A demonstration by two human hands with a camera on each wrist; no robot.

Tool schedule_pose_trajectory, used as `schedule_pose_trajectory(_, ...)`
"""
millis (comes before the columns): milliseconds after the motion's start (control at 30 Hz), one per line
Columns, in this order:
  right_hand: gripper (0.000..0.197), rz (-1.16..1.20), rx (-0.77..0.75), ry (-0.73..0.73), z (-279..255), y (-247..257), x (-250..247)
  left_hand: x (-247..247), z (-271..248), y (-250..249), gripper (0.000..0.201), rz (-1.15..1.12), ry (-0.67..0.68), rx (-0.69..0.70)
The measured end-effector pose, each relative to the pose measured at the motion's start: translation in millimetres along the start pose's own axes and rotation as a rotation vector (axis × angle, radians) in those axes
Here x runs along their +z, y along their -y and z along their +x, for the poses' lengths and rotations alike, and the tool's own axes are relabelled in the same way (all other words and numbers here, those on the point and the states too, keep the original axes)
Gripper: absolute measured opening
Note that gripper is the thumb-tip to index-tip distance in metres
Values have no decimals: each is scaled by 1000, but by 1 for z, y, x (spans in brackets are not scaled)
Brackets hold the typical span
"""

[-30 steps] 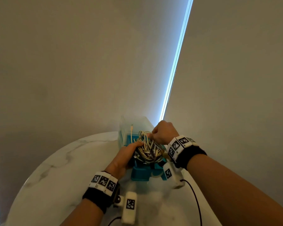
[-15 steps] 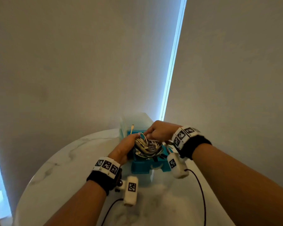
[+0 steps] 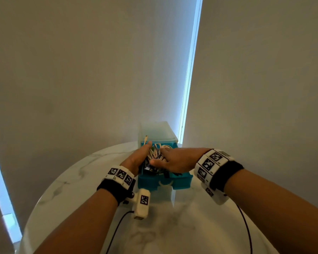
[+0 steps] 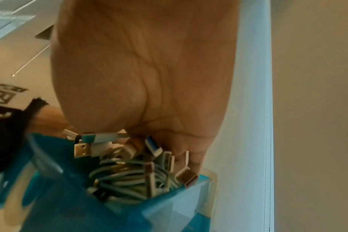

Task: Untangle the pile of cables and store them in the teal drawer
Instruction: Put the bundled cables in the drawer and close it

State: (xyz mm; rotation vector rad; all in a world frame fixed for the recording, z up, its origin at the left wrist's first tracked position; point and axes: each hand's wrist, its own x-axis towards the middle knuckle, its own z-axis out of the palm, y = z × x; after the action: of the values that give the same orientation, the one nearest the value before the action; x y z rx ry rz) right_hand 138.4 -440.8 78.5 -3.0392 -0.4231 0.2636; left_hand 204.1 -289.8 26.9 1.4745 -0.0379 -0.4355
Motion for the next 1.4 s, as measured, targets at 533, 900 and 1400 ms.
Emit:
schedule_pose_trajectory(533, 85, -12, -110, 21, 13, -15, -10, -5, -3, -5, 29, 10, 124, 41)
schedule_pose_trajectory(900, 42, -390, -67, -219, 23, -7, -6, 4, 4, 3, 30, 13, 116, 28)
schedule_pose_trajectory(1400, 102, 8, -48, -50, 1, -30, -3, -6, 15, -2, 38, 46, 119, -17)
